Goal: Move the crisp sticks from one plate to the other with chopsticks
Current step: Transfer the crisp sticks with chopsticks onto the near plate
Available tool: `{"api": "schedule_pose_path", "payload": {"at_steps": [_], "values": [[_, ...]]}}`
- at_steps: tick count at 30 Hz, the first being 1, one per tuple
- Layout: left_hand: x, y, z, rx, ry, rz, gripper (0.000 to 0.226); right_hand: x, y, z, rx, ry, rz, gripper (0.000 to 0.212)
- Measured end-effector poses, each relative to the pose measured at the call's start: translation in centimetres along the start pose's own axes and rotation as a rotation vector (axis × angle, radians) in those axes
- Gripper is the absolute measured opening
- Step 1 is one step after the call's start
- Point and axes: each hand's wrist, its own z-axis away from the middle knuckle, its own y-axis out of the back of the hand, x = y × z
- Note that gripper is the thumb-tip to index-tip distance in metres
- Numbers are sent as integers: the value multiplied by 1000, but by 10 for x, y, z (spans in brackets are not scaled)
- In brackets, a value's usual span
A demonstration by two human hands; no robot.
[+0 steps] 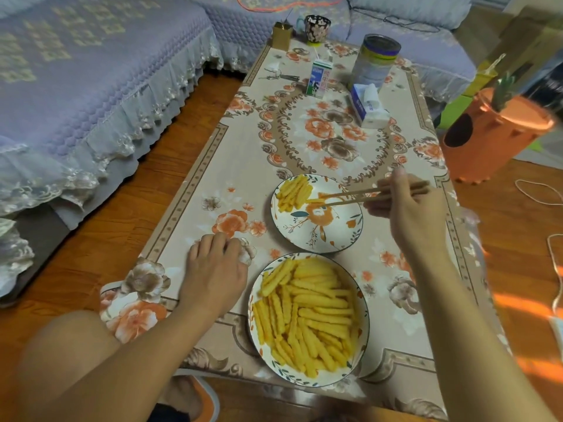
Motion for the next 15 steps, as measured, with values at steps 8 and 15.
{"api": "schedule_pose_path", "payload": {"at_steps": [8, 15], "values": [[0, 0, -1, 5, 1, 6, 41, 19, -21, -39, -24, -46, 37, 46], [0, 1, -1, 7, 1, 12, 41, -4, 10, -17, -23, -74, -60, 55]]}}
